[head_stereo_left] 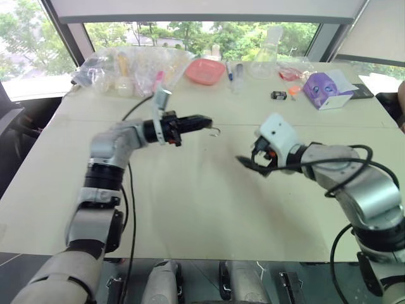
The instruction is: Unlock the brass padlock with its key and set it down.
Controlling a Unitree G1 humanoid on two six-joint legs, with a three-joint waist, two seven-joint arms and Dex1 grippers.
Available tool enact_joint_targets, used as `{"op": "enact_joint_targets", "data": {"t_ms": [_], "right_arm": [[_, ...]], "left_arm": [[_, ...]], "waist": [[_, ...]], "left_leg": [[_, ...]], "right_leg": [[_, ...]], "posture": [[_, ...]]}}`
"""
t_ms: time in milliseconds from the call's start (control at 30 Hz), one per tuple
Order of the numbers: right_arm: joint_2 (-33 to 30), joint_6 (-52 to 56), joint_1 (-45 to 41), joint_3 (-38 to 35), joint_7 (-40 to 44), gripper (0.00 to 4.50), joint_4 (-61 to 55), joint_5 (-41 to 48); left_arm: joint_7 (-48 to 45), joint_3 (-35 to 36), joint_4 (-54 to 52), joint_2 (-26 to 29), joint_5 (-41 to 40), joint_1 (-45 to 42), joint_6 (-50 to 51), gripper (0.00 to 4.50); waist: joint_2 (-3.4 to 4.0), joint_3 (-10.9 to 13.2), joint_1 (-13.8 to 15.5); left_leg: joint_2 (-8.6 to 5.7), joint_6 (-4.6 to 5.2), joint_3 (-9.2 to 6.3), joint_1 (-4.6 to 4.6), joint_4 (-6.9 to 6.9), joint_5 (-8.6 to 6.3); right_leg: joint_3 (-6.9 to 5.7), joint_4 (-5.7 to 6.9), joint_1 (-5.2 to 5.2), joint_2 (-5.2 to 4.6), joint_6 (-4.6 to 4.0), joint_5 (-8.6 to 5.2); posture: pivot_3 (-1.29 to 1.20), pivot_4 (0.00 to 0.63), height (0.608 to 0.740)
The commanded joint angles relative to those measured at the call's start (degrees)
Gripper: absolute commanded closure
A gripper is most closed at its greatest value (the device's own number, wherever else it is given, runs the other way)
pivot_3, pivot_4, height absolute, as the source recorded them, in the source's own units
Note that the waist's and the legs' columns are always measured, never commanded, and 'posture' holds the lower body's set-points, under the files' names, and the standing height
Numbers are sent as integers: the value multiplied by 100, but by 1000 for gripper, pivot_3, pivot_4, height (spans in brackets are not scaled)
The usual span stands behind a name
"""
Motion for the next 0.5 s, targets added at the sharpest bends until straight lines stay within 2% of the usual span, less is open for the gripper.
{"op": "enact_joint_targets", "data": {"t_ms": [33,233,300,333,500], "right_arm": [[-215,347,188,-483,188,46,-577,414],[-175,690,253,-503,-168,46,-665,399],[-181,728,276,-458,-291,0,-673,349],[-185,740,287,-452,-339,0,-678,340],[-178,750,333,-498,-488,0,-655,354]], "left_arm": [[258,-439,771,-329,546,-141,-129,4392],[320,-483,2253,-965,896,-655,-173,4392],[227,-388,2595,-1088,920,-835,-229,3463],[202,-357,2709,-1110,956,-903,-274,3160],[55,-544,2945,-1046,1317,-1031,-598,540]], "waist": [[-1,0,15],[-3,1,5],[-3,1,12],[-3,1,12],[-3,1,-3]], "left_leg": [[-1,13,0,5,1,-7],[-1,30,-4,3,3,-17],[-1,30,-3,1,2,-17],[-2,31,-3,-1,2,-18],[-1,33,-3,0,1,-19]], "right_leg": [[-2,-1,8,0,0,0],[-2,0,2,0,-1,0],[-2,-1,0,-1,-1,0],[-2,-3,0,-2,-1,0],[-1,-3,-1,-2,-1,0]], "posture": [[0,150,733],[0,150,733],[0,150,733],[0,150,733],[0,150,733]]}}
